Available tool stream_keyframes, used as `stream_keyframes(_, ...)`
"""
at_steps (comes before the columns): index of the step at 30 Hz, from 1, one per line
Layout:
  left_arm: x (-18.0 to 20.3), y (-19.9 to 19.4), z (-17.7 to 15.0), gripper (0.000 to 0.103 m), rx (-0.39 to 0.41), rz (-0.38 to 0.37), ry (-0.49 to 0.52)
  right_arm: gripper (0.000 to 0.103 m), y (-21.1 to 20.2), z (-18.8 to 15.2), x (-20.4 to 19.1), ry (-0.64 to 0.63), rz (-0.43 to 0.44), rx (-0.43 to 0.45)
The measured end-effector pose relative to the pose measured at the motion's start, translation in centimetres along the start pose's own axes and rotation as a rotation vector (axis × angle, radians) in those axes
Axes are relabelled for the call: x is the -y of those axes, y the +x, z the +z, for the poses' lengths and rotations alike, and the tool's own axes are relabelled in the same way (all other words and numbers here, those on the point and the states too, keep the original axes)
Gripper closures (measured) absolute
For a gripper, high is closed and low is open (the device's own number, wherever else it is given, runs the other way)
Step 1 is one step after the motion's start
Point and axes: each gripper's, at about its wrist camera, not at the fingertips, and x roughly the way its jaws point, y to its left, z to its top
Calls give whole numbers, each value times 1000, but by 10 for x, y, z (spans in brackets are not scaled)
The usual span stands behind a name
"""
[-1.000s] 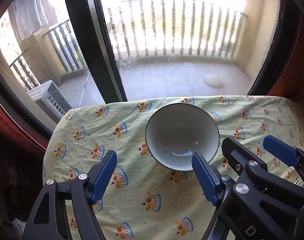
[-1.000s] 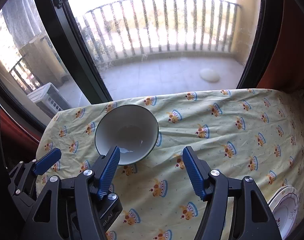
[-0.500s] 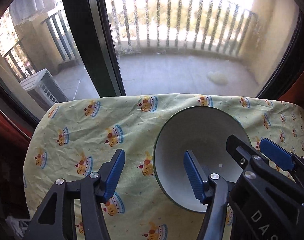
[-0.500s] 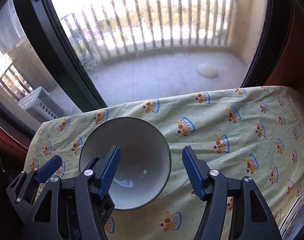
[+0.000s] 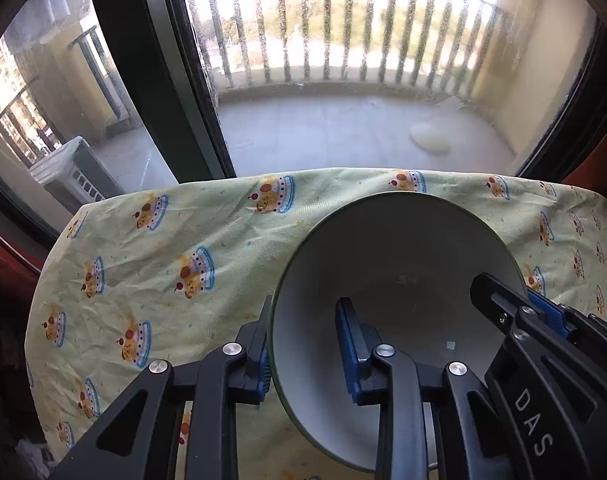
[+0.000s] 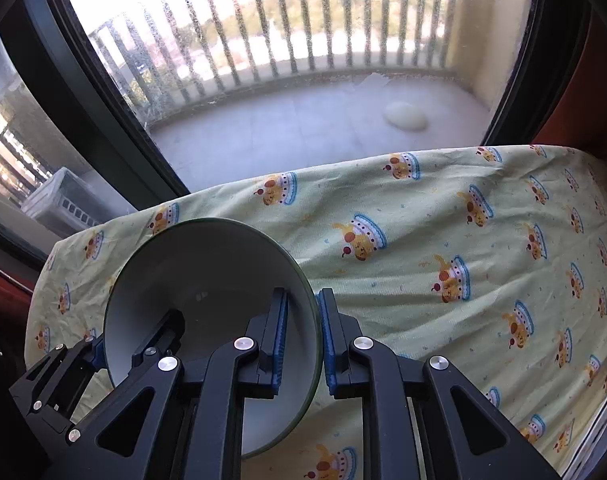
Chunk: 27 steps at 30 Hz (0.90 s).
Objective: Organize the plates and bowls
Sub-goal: 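Lift the nested white bowls with both grippers and carry them toward the plate stack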
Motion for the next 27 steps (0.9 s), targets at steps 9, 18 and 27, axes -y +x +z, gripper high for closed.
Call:
stream_keyframes(9,2,-7,-6,79,-14,10,3,85,-7,-4,0,2,-6,-15)
stream_keyframes(18,8,-27,-20,79,-20,-11,-31,85,-30,-14,6,-30,-21,-6)
stream_keyframes(27,14,-65,-31,79,18,4,-51,85,-65,-23,12,-42,-3,14)
